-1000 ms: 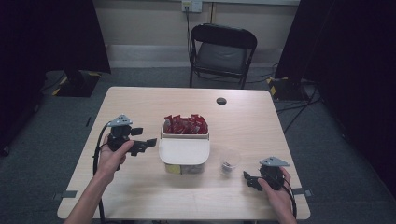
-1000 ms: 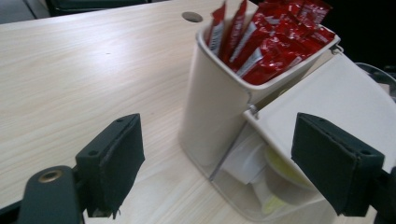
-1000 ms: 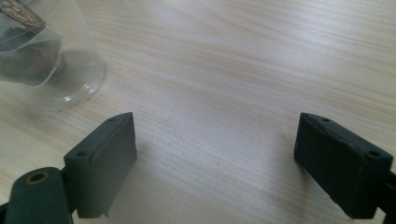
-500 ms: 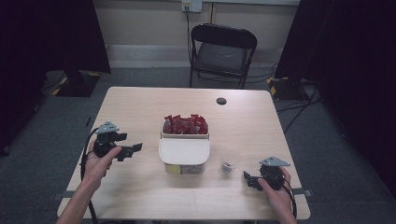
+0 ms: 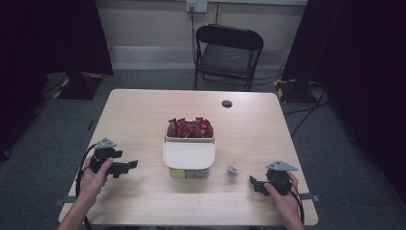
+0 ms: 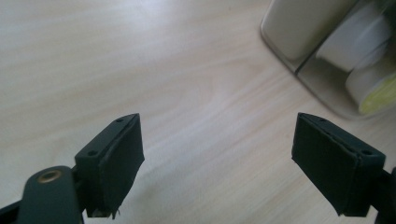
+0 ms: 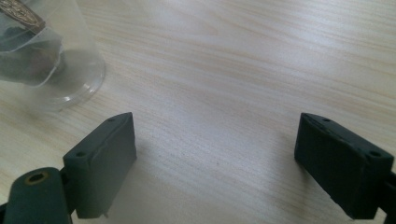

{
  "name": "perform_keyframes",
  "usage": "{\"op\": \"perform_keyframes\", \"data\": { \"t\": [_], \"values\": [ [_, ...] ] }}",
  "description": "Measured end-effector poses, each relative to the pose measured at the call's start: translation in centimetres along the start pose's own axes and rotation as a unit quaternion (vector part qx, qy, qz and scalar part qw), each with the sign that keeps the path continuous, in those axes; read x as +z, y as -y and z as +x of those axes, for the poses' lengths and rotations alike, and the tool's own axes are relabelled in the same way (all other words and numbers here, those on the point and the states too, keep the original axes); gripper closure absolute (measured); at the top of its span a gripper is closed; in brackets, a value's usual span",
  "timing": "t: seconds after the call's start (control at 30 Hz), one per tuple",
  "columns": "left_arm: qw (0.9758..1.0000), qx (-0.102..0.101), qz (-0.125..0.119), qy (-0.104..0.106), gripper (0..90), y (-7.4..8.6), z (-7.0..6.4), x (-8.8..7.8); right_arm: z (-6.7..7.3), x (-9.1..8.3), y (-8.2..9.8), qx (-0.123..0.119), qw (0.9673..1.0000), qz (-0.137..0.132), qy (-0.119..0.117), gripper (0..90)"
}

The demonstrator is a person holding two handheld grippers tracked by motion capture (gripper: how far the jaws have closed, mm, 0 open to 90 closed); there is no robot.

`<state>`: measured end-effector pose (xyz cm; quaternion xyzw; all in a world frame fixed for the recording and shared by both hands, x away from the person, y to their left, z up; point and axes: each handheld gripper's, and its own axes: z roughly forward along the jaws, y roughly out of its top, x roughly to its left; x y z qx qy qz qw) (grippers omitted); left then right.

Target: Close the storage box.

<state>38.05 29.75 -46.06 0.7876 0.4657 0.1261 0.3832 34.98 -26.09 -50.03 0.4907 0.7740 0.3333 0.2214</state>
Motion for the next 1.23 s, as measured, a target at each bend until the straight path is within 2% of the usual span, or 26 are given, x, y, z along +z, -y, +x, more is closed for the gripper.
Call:
{"op": "perform_keyframes", "data": {
  "t": [0.07,0.23,0.33,0.4,0.5,0.53,0.6,0.7,0.77,0.87,1.23],
  "values": [
    [0.9998,0.006,0.014,-0.010,16.9,0.5,0.0,0.3,0.0,0.0,0.0,0.000,1.0000,0.000,0.000,12.4],
    [0.9995,0.012,0.018,-0.023,16.2,1.6,-0.2,0.7,0.0,0.0,0.0,0.000,1.0000,0.000,0.000,12.4],
    [0.9992,0.018,0.029,-0.022,16.1,2.0,0.0,1.1,0.0,0.0,0.0,0.000,1.0000,0.000,0.000,12.4],
    [0.9987,0.023,0.030,-0.035,16.2,2.2,0.0,1.5,0.0,0.0,0.0,0.000,1.0000,0.000,0.000,12.4],
    [0.9983,0.024,0.034,-0.040,16.2,2.5,-0.1,1.9,0.0,0.0,0.0,0.000,1.0000,0.000,0.000,12.4],
    [0.9978,0.031,0.036,-0.045,16.0,2.6,-0.1,2.0,0.0,0.0,0.0,0.000,1.0000,0.000,0.000,12.4],
    [0.9975,0.032,0.031,-0.055,15.5,2.6,-0.4,2.2,0.0,0.0,0.0,0.000,1.0000,0.000,0.000,12.4],
    [0.9960,0.048,0.029,-0.070,14.4,2.8,-0.6,2.4,0.0,0.0,0.0,0.000,1.0000,0.000,0.000,12.4],
    [0.9966,0.042,0.014,-0.069,13.3,3.0,-0.6,2.5,0.0,0.0,0.0,0.000,1.0000,0.000,0.000,12.4],
    [0.9965,0.046,-0.002,-0.070,10.6,3.4,-0.5,2.7,0.0,0.0,0.0,-0.001,1.0000,0.000,0.000,12.4],
    [0.9965,0.042,-0.004,-0.073,9.8,3.4,-0.6,2.7,0.0,0.0,0.0,-0.001,1.0000,0.000,0.000,12.0]
  ]
}}
